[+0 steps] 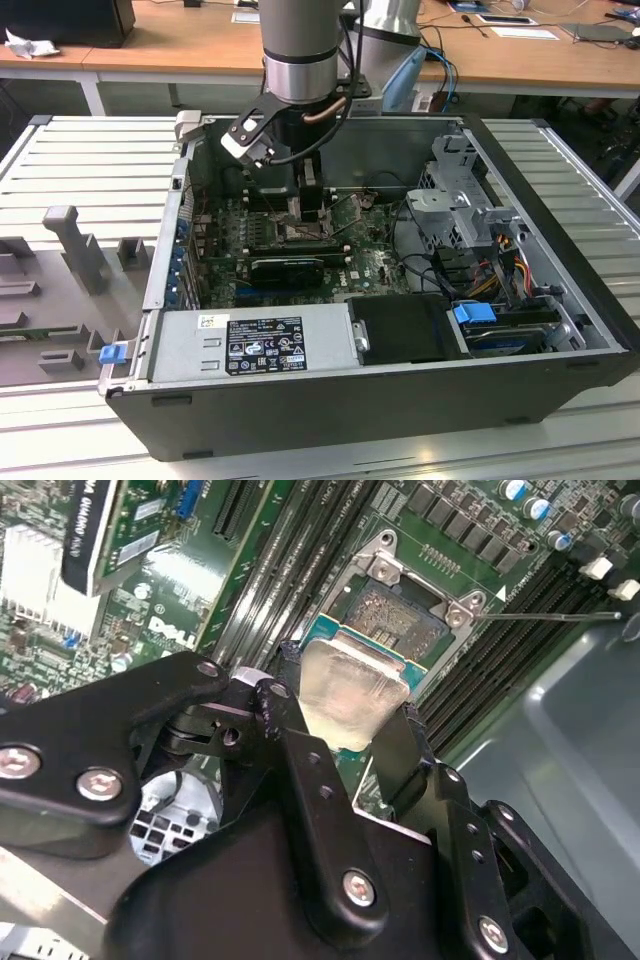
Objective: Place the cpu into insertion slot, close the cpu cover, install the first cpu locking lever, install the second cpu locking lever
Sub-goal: 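Place the cpu into insertion slot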
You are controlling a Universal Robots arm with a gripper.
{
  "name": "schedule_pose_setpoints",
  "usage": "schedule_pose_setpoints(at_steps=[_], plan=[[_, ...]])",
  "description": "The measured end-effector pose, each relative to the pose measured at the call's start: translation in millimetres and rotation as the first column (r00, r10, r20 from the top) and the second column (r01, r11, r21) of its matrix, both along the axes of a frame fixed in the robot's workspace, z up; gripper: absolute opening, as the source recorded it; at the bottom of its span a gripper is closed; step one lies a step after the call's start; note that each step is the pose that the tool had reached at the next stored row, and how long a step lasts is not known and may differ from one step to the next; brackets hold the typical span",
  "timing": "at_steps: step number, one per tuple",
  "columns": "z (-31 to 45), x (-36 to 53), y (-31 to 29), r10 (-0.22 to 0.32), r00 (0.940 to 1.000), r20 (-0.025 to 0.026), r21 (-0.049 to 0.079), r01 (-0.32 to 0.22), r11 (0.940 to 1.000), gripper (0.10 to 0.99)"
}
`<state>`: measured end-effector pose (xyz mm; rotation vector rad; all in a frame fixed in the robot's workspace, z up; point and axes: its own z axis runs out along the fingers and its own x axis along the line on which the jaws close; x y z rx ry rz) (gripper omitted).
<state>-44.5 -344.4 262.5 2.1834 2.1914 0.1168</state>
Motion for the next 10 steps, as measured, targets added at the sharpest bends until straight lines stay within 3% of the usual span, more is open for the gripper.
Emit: schedule_pose_setpoints(at_steps=[10], plan=[[-17.9, -2.3, 8.2, 0.000, 1.0000, -0.0001, 0.000, 0.000, 1.0000, 0.525]])
